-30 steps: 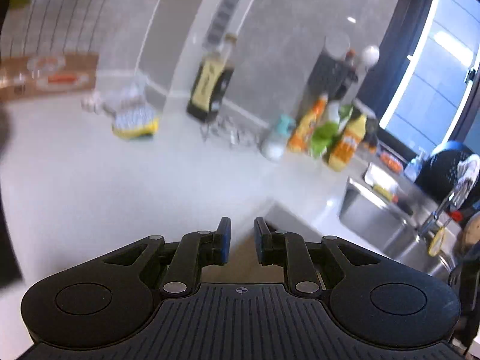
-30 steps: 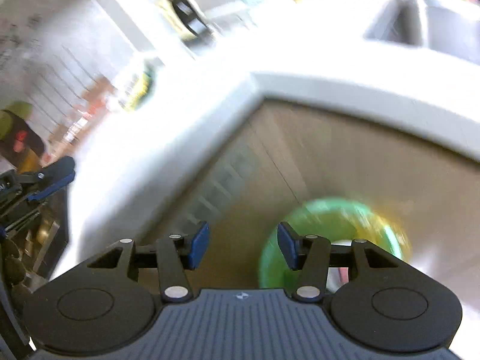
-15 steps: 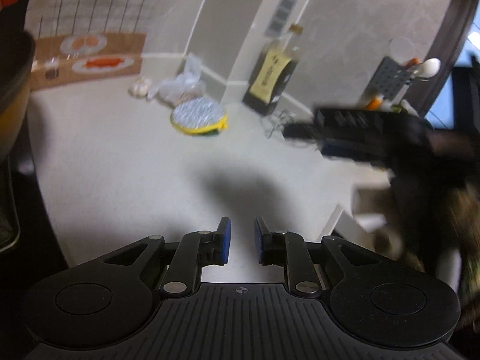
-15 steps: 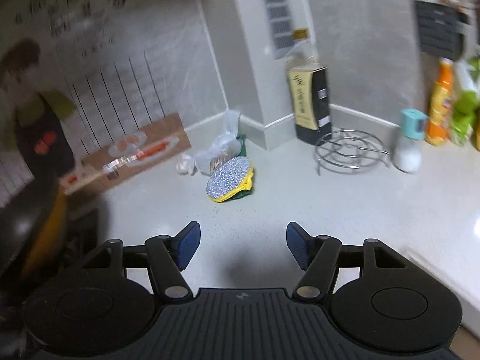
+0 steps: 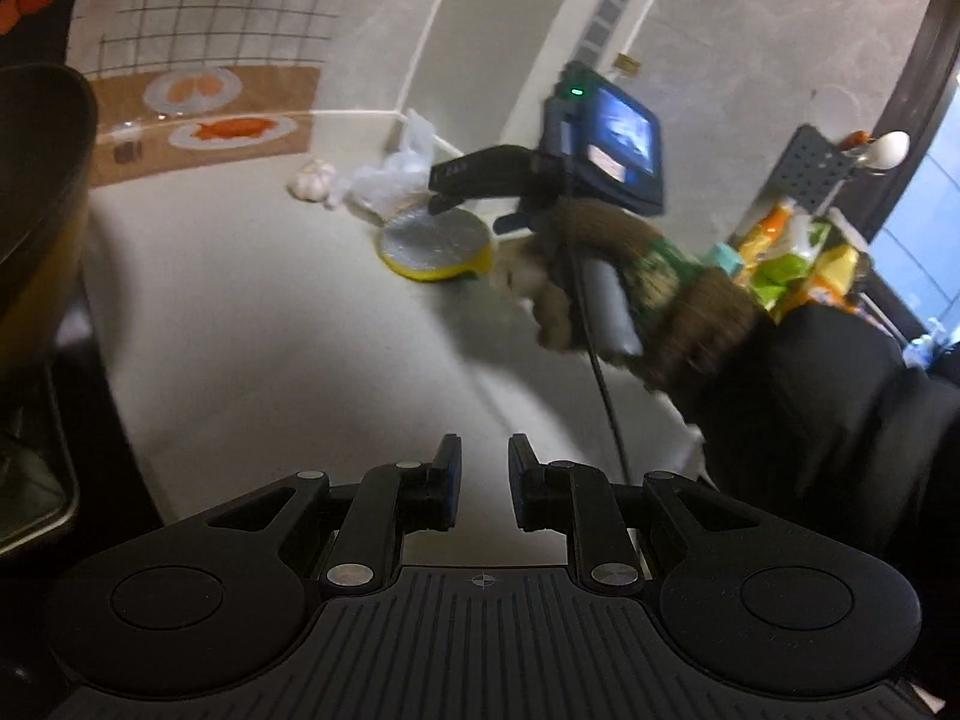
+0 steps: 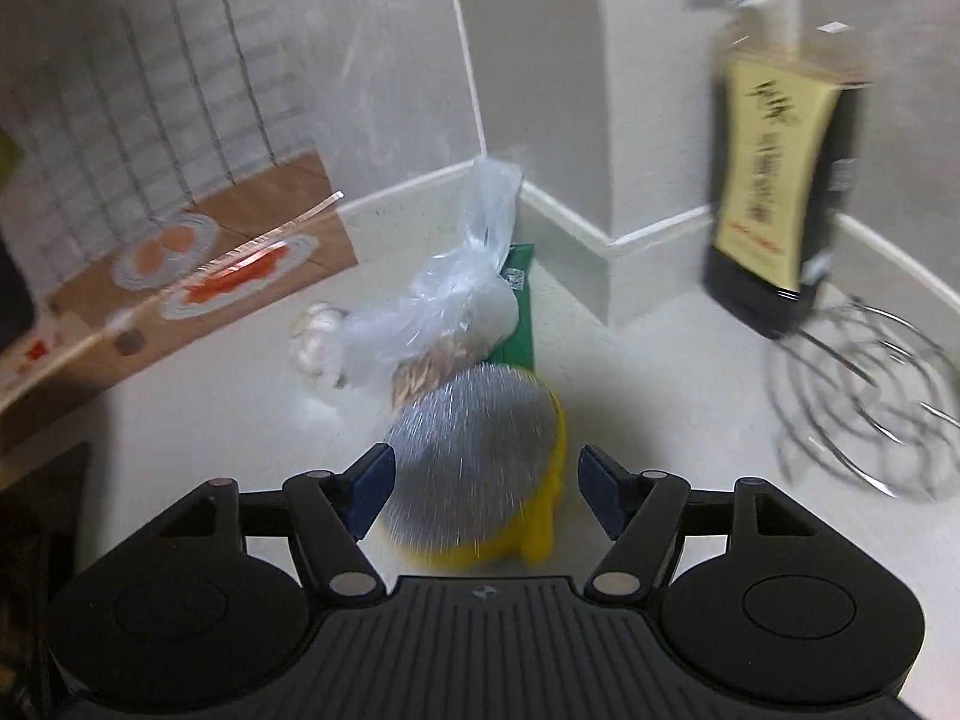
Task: Collect trash
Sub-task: 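Reach the right tool toward the plastic bag and steel scrubber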
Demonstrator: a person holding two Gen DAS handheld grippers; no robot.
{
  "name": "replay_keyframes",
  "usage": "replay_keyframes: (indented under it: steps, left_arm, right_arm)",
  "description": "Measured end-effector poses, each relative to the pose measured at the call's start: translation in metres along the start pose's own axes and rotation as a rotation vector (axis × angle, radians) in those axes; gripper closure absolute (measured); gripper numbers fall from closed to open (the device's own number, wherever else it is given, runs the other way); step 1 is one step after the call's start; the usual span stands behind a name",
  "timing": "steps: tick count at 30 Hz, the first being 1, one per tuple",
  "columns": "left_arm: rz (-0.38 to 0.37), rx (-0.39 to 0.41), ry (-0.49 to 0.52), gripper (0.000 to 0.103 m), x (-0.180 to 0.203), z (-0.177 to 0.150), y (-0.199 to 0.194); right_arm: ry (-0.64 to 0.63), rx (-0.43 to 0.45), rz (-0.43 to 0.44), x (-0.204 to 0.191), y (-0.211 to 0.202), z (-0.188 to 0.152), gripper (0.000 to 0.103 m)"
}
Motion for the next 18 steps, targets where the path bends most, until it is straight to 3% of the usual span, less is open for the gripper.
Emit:
replay_keyframes:
  steps: [6,8,9,12,14,16,18]
  left_arm:
    - [0.028,-0.056,-0.013,0.083,-0.003,-0.005,0.013]
    - [0.044,-0.063,-0.024,0.083,-0.006,-0.005,0.015]
    - [0.045,-0.062,-0.035,0.083,-0.008,-0.005,0.015]
    - [0.067,-0.053,-0.043,0.083,-0.014,-0.003,0.013]
    - [0.071,-0.050,-0.066,0.083,-0.018,-0.002,0.014]
    - [0.068,-0.048,-0.086,0.084,-0.020,-0.002,0.017]
    - [0.051,-0.044,-0.099,0.083,-0.019,-0.001,0.021]
  right_arm:
    - [0.029,0.022,0.055,-0.017,0.049,0.038,0.034]
    - [0.049,0.010,0.068,-0.021,0.062,0.050,0.028]
    - [0.046,-0.013,0.060,-0.022,0.074,0.054,0.024]
    - [0.014,-0.116,0.008,-0.021,0.105,0.050,0.024]
    - [0.005,-0.118,0.014,-0.017,0.106,0.042,0.029]
    - [-0.049,-0.126,0.031,-0.015,0.096,0.030,0.049]
    - [-0.114,-0.132,0.047,-0.014,0.081,0.016,0.059]
Point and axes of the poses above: each gripper's, at about its wrist camera, not at the fingertips, and y roughly the way its jaws point, x to its right, z to its top, the point moved 5 cm from there along y, roughly the way its jaws point, and after that the axes turned 12 degrees about y, right-handed, at the moved point
